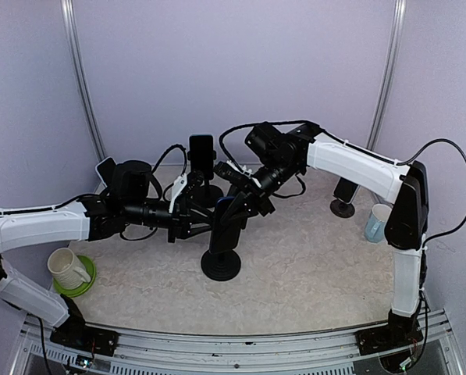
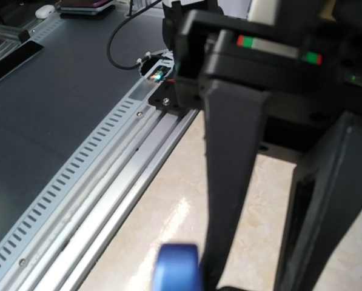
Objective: Place the phone on the phone stand
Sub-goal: Install the phone on the phone stand.
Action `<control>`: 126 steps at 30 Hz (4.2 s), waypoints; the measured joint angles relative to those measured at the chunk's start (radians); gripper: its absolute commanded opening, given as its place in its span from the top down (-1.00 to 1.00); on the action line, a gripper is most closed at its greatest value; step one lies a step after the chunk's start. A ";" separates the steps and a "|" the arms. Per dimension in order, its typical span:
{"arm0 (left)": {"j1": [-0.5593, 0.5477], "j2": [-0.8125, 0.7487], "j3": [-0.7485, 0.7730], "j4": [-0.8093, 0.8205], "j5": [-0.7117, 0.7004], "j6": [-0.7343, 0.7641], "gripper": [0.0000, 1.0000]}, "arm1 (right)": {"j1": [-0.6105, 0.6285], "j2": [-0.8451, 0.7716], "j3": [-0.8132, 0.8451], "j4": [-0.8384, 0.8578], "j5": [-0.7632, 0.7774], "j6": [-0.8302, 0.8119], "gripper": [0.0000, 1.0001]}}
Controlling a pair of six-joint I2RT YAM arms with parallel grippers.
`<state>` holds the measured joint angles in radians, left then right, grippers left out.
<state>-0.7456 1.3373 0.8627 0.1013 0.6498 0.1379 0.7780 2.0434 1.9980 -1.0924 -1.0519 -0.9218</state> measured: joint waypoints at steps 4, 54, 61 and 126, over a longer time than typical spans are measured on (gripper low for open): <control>0.000 -0.006 0.000 0.010 0.001 -0.006 1.00 | 0.000 -0.015 -0.010 0.011 0.001 0.002 1.00; -0.030 -0.147 -0.088 0.166 -0.116 -0.114 0.00 | -0.091 0.028 0.139 -0.044 0.122 0.089 1.00; -0.029 -0.139 -0.123 0.198 -0.185 -0.133 -0.11 | -0.046 0.053 0.166 -0.029 0.126 0.117 1.00; 0.039 -0.029 -0.199 0.364 -0.162 -0.206 0.51 | 0.018 0.084 0.196 0.050 0.164 0.263 1.00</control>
<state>-0.7067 1.3079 0.6640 0.4652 0.4877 -0.0681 0.7963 2.1273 2.1944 -1.0420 -0.8879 -0.6586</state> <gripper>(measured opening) 0.309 0.078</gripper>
